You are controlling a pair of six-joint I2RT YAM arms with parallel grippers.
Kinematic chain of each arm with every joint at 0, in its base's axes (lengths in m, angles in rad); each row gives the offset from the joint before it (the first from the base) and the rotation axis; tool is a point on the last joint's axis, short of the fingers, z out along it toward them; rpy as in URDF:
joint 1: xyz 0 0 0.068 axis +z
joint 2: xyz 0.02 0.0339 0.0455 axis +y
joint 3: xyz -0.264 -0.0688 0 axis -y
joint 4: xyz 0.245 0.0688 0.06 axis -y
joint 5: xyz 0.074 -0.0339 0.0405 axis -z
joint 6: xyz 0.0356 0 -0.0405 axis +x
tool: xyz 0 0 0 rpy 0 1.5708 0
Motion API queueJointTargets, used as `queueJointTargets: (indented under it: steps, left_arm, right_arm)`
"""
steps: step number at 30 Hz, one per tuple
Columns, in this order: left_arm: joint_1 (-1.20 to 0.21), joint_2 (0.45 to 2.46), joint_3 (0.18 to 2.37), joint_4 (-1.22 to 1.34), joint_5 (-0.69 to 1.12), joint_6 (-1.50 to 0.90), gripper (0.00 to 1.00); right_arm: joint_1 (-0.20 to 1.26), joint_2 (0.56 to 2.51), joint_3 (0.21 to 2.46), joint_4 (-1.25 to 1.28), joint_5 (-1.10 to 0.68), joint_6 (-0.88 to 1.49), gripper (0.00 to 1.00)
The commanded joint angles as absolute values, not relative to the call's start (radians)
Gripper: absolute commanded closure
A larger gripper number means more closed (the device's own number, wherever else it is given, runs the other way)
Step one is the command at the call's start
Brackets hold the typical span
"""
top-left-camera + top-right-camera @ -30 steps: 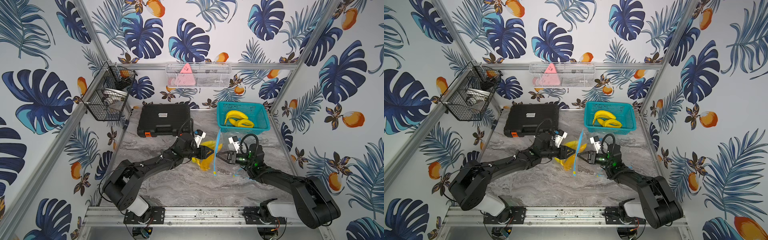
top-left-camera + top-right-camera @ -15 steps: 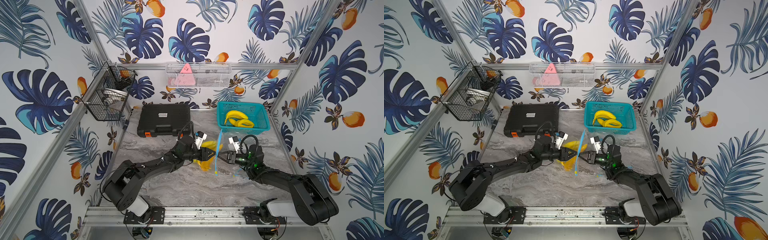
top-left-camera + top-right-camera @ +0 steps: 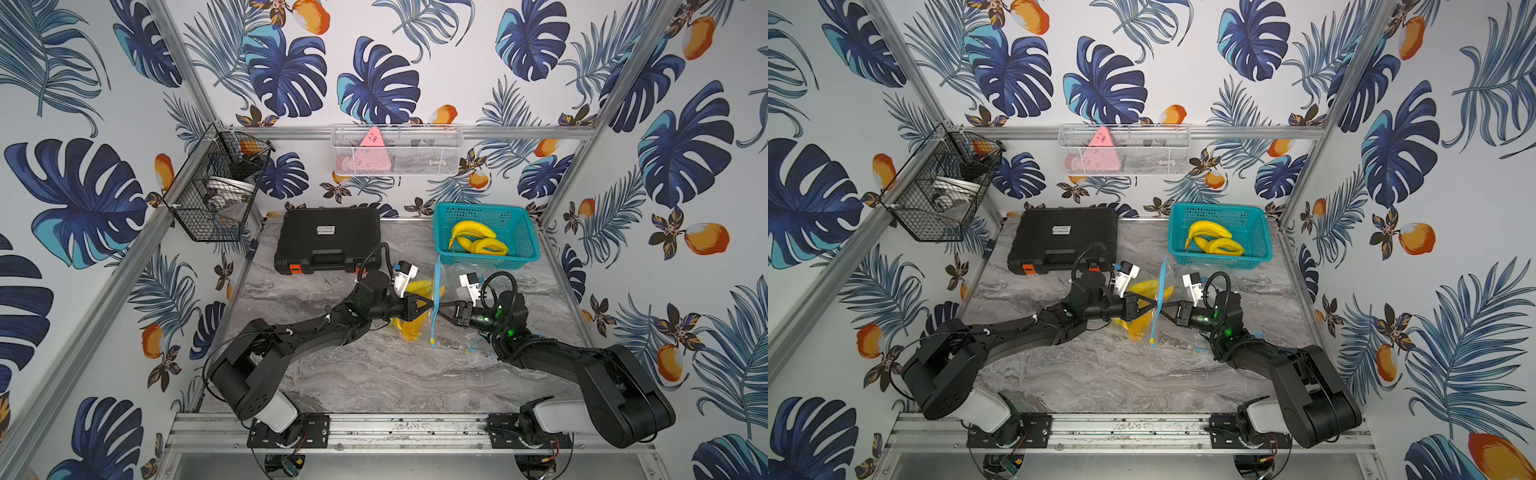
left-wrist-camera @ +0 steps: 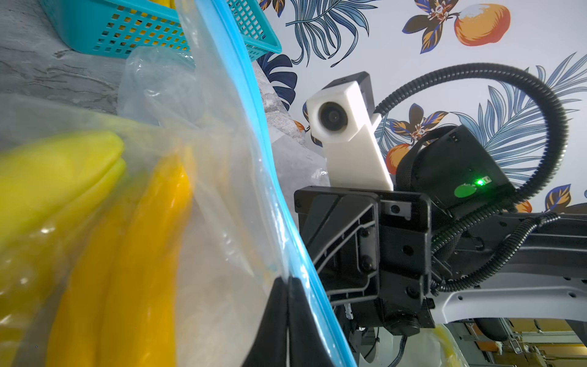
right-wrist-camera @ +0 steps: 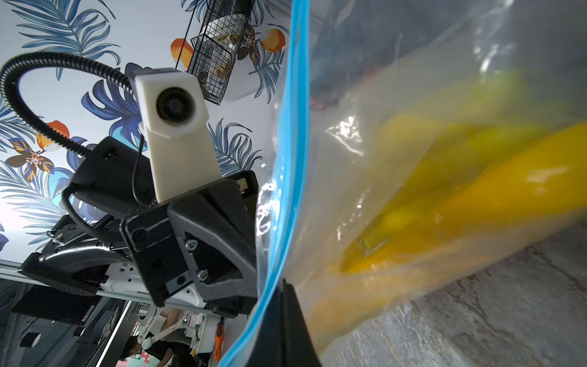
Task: Open the zip-top bag and take out the banana
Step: Open the zipper of the food storage bag at the center of the board.
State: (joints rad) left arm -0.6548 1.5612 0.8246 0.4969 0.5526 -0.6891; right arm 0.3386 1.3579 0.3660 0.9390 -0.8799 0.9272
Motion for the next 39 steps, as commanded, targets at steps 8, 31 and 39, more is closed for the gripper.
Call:
queueJointTargets:
  steps: [8, 31, 39]
  left_arm:
    - [-0.656, 1.536, 0.837, 0.418, 0.519, -0.649, 1.0]
    - [-0.587, 1.428, 0.893, 0.177, 0.471, -0.495, 1.0]
    - [-0.586, 1.433, 0.913, 0.088, 0.562, -0.425, 1.0]
  right_arm:
    - [0.342, 1.29, 0.369, 0.851, -0.913, 0.846, 0.98]
    - [0.343, 1.036, 0.323, 0.223, -0.785, 0.625, 1.0]
    - [0.4, 0.847, 0.302, -0.075, -0.678, 0.621, 0.86]
